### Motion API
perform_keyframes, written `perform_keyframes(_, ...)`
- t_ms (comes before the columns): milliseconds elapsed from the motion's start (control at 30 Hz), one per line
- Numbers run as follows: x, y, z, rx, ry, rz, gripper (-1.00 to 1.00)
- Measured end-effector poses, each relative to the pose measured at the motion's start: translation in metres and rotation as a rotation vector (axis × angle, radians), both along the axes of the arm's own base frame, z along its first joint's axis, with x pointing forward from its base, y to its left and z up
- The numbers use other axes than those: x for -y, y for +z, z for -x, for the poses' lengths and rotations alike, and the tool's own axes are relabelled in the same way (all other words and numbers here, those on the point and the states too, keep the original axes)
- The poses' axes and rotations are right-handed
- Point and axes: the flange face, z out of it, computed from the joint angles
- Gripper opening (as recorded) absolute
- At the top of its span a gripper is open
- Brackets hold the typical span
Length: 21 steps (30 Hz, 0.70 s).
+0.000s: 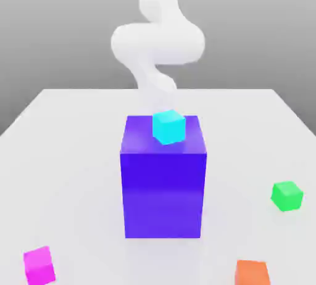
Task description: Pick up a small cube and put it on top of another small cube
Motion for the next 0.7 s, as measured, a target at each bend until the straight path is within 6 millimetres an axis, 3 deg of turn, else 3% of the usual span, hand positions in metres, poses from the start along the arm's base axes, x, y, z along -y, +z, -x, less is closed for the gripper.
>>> perform_keyframes(167,0.034,-0.071,-0.058,-0.125,-0.167,-0.067,0.0)
perform_keyframes(367,0.082,-0.165,-0.105,-0.263,-0.366,-0.148,0.0)
perform_keyframes(533,0.124,-0.252,-0.124,-0.374,-0.536,-0.218,0.0)
perform_keyframes(700,0.17,-0.343,-0.123,-0.48,-0.721,-0.295,0.0)
